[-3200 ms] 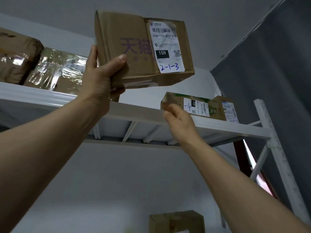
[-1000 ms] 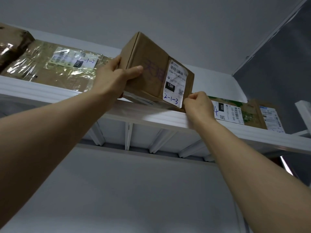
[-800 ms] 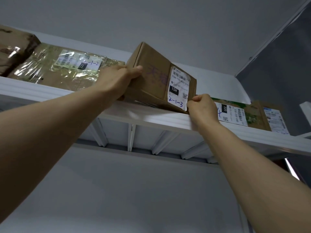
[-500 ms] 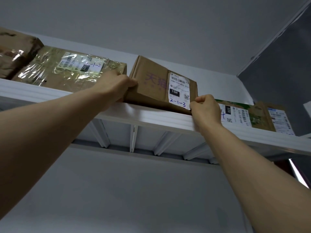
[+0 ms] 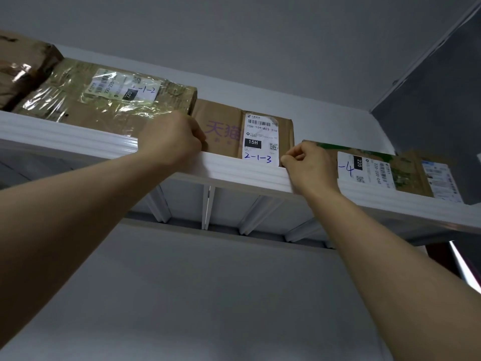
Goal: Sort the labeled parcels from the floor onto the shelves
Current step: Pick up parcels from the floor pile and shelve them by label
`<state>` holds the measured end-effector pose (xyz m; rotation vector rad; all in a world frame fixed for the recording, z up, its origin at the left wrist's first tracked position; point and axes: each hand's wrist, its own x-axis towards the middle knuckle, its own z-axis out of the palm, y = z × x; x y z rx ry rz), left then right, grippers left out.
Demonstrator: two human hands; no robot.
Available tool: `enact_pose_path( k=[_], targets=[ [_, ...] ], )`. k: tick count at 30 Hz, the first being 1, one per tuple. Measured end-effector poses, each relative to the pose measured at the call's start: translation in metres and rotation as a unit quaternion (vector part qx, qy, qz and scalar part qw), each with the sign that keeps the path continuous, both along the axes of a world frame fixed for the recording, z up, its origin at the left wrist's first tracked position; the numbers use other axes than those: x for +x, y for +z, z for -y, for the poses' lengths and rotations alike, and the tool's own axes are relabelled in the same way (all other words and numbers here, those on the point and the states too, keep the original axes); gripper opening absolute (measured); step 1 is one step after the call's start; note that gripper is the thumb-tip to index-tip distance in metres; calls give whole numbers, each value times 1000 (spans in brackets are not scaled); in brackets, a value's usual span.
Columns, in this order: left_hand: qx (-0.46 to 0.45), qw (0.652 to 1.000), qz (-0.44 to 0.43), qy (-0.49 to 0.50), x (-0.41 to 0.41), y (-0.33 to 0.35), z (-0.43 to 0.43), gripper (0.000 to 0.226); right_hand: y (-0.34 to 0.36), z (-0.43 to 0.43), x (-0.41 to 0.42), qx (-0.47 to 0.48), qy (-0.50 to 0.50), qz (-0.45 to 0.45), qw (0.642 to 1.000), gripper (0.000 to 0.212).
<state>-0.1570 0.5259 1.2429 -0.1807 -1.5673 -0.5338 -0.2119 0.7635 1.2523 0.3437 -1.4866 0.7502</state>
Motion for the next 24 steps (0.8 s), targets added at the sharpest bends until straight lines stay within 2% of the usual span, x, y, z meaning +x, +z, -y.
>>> enact_pose_path(
  k=[10,20,24],
  targets=[
    [-22,1000,-9,12,-1,-3,1,32,-5,0,-2,0,-22,-16,1000,16],
    [-12,999,32,-8,3,1,0,33,-8,-3,-2,23,3,-4,1000,22],
    [-19,1000,4,-18,3,-11,-4,37,-13,-3,-2,19,15,-25,999,27]
  ],
)
